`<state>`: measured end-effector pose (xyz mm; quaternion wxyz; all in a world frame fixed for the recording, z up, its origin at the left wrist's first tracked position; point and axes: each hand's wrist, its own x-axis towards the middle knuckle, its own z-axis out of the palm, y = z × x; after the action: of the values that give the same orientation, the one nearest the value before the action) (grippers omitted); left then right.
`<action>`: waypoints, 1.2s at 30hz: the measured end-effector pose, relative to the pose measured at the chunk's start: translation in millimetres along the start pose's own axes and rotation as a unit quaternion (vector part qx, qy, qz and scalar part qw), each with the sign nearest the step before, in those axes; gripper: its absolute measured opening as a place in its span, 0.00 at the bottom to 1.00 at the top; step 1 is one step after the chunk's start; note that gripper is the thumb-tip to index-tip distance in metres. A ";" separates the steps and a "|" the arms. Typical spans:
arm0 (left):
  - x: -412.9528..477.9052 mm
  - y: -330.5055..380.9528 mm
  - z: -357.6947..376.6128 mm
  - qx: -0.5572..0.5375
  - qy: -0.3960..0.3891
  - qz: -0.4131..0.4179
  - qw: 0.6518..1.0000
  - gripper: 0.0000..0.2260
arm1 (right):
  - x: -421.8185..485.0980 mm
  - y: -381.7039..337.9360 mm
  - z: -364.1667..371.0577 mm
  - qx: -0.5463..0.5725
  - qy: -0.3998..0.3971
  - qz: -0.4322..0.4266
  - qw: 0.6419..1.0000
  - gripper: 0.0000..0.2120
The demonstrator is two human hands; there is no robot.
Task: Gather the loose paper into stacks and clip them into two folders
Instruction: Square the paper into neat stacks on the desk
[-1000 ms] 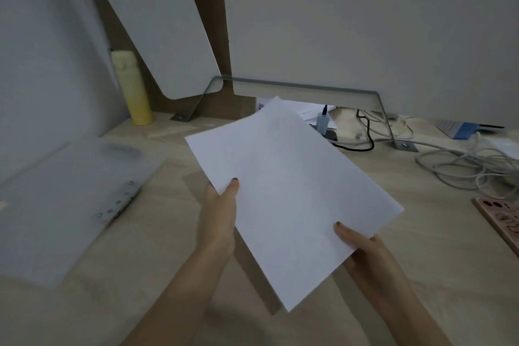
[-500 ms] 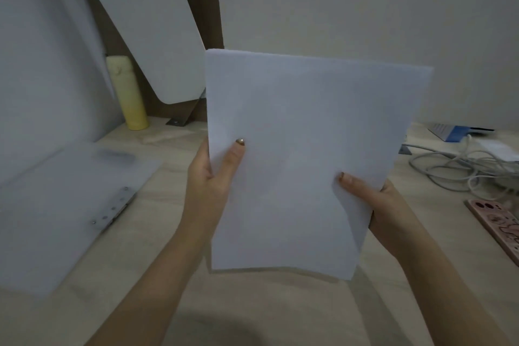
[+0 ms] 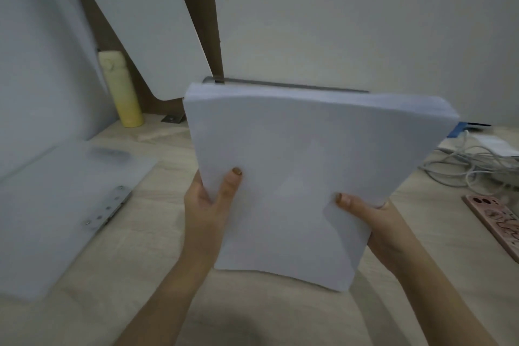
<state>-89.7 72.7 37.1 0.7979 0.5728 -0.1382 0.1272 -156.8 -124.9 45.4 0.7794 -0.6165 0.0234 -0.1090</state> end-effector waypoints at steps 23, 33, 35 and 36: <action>-43.9 -107.4 128.4 0.146 -0.254 -0.360 0.886 0.11 | -42.1 20.0 -191.1 -0.271 0.280 0.173 0.905 0.10; -65.5 -133.8 172.7 0.155 -0.307 -0.419 0.840 0.09 | -46.2 30.1 -239.4 -0.428 0.363 0.192 0.805 0.17; -65.9 -135.6 177.5 0.161 -0.302 -0.419 0.841 0.09 | -47.3 32.4 -242.7 -0.441 0.383 0.193 0.788 0.17; -66.0 -137.7 180.4 0.168 -0.301 -0.417 0.841 0.09 | -47.8 30.2 -243.6 -0.449 0.383 0.196 0.783 0.16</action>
<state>-114.9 -144.4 -52.9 0.5862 0.7118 -0.0963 -0.3749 -240.8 -341.7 -46.6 0.3464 -0.7864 0.4864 -0.1581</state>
